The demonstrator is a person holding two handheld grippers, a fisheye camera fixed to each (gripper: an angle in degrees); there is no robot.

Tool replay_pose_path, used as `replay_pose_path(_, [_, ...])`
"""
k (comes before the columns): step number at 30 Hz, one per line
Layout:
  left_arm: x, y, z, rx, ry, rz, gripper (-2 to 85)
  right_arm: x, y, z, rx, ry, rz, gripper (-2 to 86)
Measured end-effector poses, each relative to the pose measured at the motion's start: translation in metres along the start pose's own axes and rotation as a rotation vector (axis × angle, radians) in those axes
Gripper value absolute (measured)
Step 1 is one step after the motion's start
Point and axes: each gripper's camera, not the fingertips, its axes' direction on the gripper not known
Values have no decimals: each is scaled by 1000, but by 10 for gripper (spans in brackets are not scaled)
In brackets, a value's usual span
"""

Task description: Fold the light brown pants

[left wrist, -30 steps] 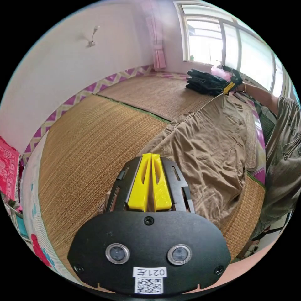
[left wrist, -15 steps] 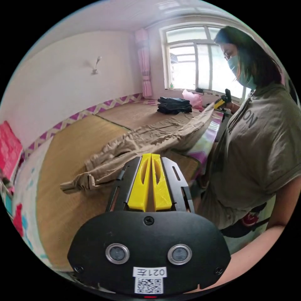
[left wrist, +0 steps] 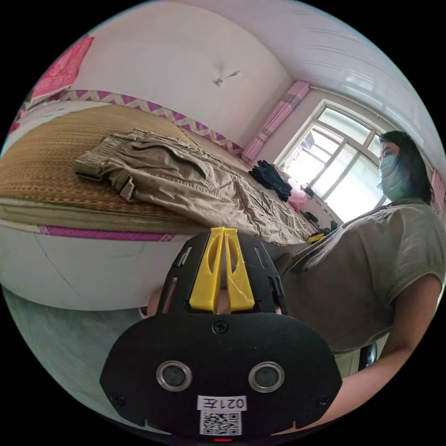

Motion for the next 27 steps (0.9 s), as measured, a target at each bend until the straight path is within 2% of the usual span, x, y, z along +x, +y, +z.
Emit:
replay_pose_path(3, [-8, 14, -30, 75, 29, -34, -10, 9, 8, -13, 43, -117, 39, 1])
replay_pose_path(4, [-4, 15, -46, 150, 40, -18, -10, 12, 11, -22, 86, -174, 32, 5])
replay_pose_path(5, [6, 10, -58, 198, 15, 13, -10, 23, 20, -45, 230, -252, 59, 24])
replay_pose_path(6, [13, 5, -60, 202, -14, 32, -10, 34, 32, -68, 381, -194, 122, 54])
replay_pose_path(9, [46, -40, -41, 94, -181, 172, -9, 63, 45, -98, 534, 43, 243, 73])
replay_pose_path(12, [58, -97, 3, 9, -293, 278, -8, 109, 24, -84, 420, 243, 312, 78])
replay_pose_path(15, [38, -158, 52, -14, -321, 278, -5, 162, -12, -51, 271, 332, 304, 75])
replay_pose_path(19, [-27, -243, 135, -154, -302, 132, -4, 223, -60, -20, 172, 237, 280, 73])
replay_pose_path(21, [-63, -275, 157, -149, -245, 10, -4, 255, -89, -7, 146, 122, 274, 72])
replay_pose_path(23, [-98, -308, 184, -129, -169, -108, -5, 269, -111, 4, 95, 92, 233, 69])
replay_pose_path(25, [-114, -325, 214, -178, -195, -139, -2, 279, -129, 18, 43, 104, 200, 66])
replay_pose_path(27, [-132, -328, 249, -284, -318, -173, 4, 287, -146, 42, -69, 150, 186, 66])
